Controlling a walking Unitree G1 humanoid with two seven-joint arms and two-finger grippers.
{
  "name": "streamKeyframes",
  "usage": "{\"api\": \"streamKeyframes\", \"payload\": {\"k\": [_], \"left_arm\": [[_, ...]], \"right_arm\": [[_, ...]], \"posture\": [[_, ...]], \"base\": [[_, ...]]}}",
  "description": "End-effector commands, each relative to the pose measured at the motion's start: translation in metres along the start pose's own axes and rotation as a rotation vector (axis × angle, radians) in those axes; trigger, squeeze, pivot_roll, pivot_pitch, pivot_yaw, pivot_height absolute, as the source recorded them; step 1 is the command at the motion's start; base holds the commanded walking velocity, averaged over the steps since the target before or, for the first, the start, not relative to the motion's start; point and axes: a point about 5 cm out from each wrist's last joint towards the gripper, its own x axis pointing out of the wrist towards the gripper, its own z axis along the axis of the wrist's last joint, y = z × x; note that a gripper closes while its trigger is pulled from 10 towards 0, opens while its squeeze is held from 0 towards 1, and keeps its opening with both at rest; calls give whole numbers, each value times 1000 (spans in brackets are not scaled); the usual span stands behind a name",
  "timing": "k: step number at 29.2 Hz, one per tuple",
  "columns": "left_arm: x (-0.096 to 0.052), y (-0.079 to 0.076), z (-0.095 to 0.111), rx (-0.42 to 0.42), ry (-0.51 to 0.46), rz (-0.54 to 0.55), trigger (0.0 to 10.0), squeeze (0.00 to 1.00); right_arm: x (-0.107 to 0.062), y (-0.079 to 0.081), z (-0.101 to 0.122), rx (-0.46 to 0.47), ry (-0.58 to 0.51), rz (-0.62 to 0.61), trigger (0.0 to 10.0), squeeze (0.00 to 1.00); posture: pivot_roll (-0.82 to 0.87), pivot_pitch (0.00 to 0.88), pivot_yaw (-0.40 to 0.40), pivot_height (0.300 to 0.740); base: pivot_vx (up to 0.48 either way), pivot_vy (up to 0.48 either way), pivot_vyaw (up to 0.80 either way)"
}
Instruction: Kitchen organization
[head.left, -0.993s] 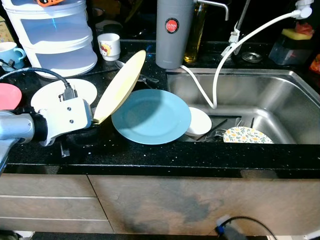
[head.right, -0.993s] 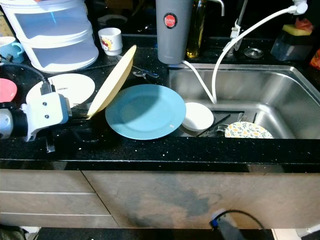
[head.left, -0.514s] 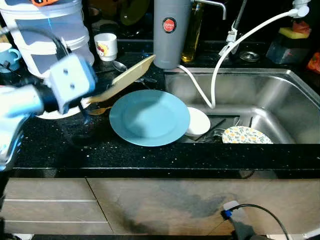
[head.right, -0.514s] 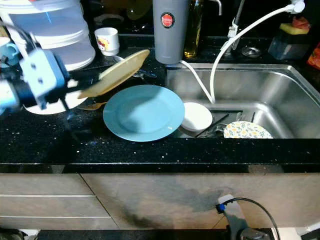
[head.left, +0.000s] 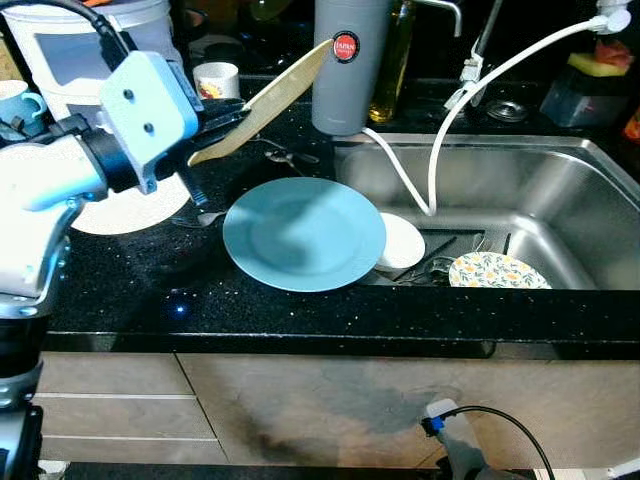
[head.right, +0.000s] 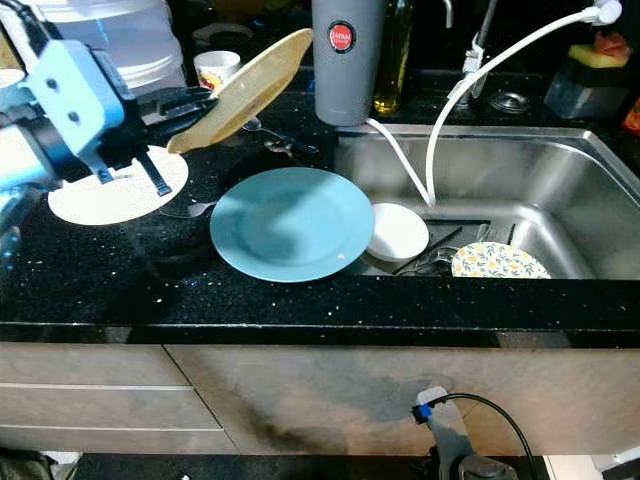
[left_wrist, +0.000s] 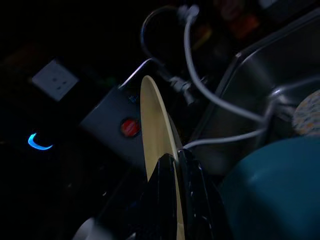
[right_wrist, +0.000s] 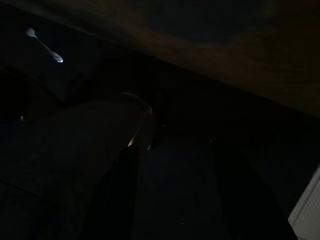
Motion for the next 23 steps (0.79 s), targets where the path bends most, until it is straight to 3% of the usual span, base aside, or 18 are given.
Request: {"api": "streamKeyframes", "payload": {"k": [1,7,17,23], "left_arm": [[11,-4,5,-16,-58,-11,0,0],[33,-10,15,-48,-156,-32,0,0],[47,-15,18,-16,-183,-103,0,0],[64,-19,8,71,-148,-217,0,0]], "right_arm": [[0,0,-7,33,16,-18,10000,0],[2,6,-10,44,32,-28,10000,0],[5,14,-13,42,46,-27,10000,0],[11,27,-9,39,33,-8,10000,0]], "posture": [[45,0,4,740],[35,0,8,740],[31,0,16,740],[31,0,26,740]], "base": [[0,0,-800],[0,0,-800],[0,0,-794],[0,0,0]]}}
